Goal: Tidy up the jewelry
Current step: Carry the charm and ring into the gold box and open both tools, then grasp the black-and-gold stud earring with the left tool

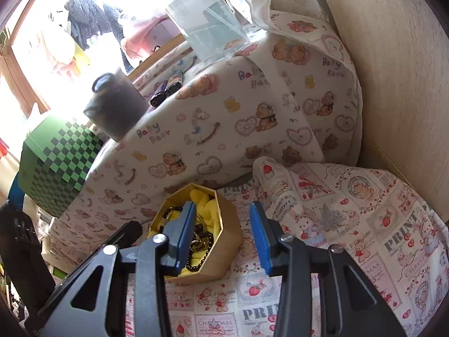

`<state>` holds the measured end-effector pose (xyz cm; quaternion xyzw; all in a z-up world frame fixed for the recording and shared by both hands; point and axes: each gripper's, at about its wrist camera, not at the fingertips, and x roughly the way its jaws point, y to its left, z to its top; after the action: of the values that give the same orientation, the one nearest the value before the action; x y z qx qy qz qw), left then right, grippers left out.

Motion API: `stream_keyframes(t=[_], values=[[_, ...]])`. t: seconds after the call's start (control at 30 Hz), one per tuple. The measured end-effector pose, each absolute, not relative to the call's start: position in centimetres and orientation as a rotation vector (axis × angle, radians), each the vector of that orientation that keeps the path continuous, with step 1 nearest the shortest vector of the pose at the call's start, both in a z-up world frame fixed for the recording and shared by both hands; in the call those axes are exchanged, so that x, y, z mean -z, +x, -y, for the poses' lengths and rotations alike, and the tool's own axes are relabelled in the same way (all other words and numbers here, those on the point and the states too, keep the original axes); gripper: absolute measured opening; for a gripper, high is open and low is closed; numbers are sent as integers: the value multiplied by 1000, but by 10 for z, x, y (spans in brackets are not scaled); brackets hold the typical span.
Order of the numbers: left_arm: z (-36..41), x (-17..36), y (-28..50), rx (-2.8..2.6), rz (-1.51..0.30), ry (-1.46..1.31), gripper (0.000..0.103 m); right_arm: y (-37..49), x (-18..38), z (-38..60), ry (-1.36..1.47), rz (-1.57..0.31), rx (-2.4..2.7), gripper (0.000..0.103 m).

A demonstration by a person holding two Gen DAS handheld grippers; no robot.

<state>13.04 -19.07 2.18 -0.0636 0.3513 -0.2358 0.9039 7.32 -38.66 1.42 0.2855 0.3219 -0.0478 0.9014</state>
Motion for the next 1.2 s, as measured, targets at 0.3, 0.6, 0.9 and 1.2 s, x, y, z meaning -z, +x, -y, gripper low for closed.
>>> stream_keyframes(t=[0.3,0.6,0.9,1.2], values=[[141,-63,84,349,-496,-3,24,69,-26,365,508,-639,73,41],[85,-66,57,251,-418,30,39,62,-40,314,295,-601,56,55],[57,-36,59,191,-423,25,51,58,-37,277,129,-558,69,87],[36,-37,59,173,-431,-80,79,49,-40,271,108,-471,132,103]])
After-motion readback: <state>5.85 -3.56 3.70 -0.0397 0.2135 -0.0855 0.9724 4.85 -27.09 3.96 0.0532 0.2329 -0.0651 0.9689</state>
